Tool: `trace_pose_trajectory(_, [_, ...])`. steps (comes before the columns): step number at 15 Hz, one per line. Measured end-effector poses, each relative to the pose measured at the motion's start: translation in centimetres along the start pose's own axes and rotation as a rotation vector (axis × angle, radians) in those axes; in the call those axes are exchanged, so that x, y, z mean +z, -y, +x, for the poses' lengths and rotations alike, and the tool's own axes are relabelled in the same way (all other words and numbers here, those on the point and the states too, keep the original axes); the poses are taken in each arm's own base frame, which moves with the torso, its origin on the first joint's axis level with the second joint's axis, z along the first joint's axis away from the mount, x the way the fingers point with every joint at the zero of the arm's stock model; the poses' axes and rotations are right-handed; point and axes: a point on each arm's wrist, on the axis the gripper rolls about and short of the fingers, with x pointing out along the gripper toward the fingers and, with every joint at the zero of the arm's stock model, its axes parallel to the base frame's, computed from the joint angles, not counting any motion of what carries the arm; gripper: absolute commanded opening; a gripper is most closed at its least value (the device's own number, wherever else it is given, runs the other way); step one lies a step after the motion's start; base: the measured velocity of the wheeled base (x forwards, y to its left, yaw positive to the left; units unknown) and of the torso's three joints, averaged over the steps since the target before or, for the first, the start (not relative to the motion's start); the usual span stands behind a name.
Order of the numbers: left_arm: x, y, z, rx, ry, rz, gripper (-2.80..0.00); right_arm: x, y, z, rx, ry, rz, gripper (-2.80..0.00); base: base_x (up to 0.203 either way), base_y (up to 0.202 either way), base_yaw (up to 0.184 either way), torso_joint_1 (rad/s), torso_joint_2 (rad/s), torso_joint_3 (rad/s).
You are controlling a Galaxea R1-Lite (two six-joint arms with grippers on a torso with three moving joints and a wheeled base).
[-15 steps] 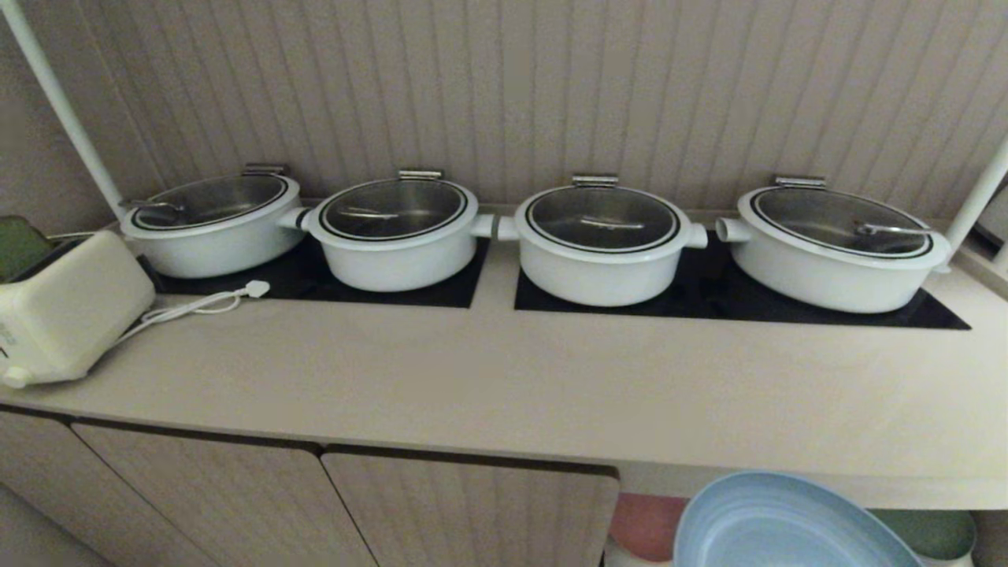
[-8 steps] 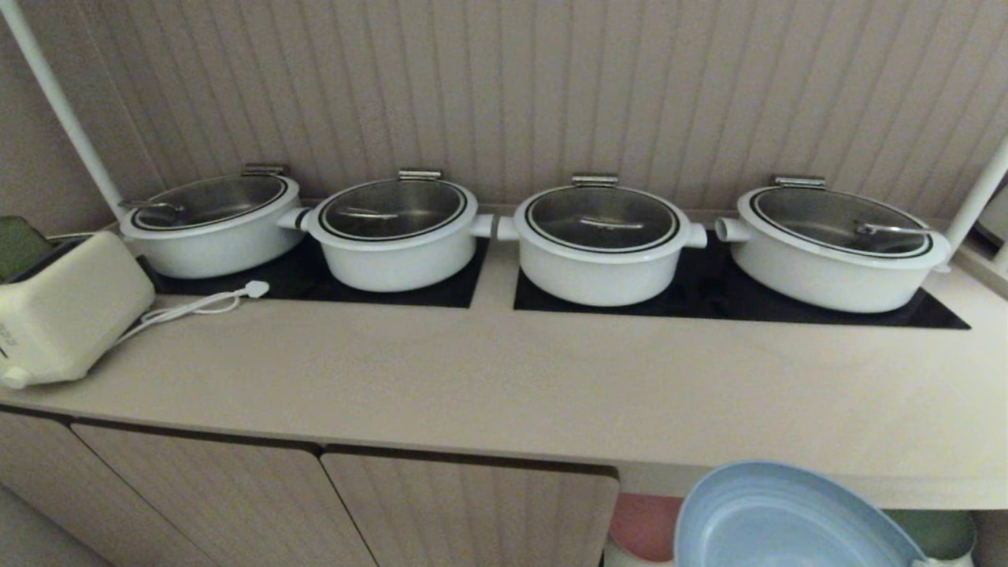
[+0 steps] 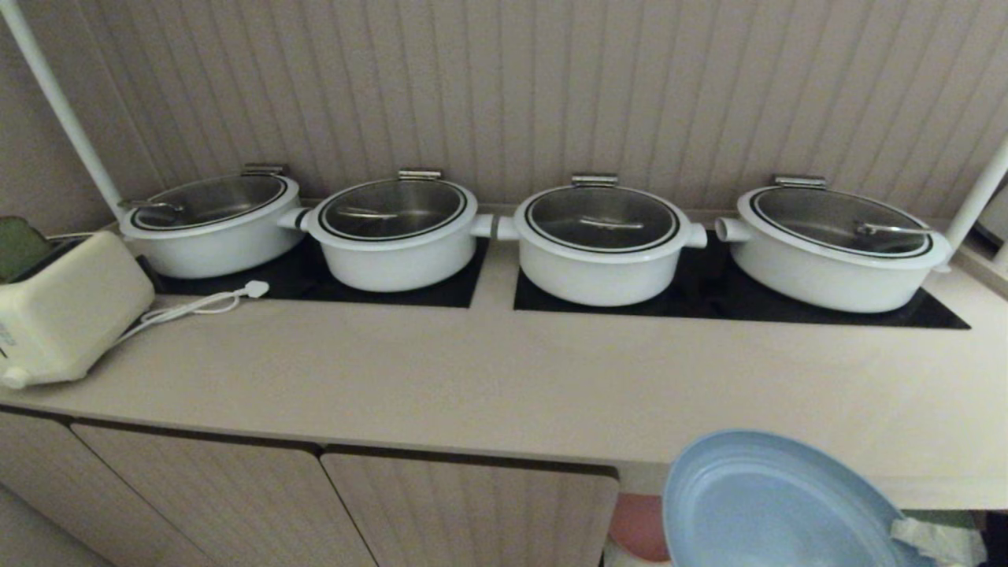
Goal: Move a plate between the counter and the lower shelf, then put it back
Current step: Put the plate
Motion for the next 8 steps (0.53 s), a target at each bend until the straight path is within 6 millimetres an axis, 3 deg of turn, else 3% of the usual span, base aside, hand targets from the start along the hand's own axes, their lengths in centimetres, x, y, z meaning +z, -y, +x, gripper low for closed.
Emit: trace_pose_trajectory(8, [0.0,0.0,0.0,0.000,0.000,0.000,-2.80,5.9,0.0,4.4,0.002,0.000,-0.001,-2.80,0.000,0.000,0.000,0.000,0.00,0.000])
